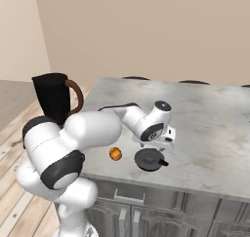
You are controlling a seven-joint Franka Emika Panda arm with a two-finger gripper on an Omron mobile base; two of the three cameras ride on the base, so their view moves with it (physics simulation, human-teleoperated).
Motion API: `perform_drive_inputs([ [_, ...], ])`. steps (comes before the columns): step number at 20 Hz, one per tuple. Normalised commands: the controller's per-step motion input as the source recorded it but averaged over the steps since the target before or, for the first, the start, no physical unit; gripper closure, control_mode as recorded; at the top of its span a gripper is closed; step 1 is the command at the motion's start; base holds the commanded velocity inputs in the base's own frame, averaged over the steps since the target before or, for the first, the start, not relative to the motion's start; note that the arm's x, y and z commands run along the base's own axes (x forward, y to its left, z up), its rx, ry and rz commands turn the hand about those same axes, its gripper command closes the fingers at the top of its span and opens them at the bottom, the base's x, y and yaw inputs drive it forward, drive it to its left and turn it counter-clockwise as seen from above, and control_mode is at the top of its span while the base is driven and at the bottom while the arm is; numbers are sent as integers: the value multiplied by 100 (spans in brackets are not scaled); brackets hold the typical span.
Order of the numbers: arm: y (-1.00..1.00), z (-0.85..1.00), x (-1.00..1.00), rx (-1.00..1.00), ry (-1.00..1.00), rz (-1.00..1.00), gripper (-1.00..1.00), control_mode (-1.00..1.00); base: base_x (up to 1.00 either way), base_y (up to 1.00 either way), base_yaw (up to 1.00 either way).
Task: Open the blender lid, put the peach in the blender, close the lid, and start the blender.
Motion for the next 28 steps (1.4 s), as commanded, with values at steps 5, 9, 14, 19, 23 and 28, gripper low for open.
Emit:
perform_drive_inputs([
  [5,43,41,-10,0,-6,0,-100,-100,0,0,0],
  [9,87,2,-1,-1,0,0,-100,-100,0,0,0],
  [14,66,-5,0,-1,0,0,-100,-100,0,0,0],
  [19,22,-17,0,0,0,2,-100,-100,0,0,0],
  [23,19,-28,2,-2,6,3,-100,-100,0,0,0],
  [28,24,-32,13,-2,7,3,-100,-100,0,0,0],
])
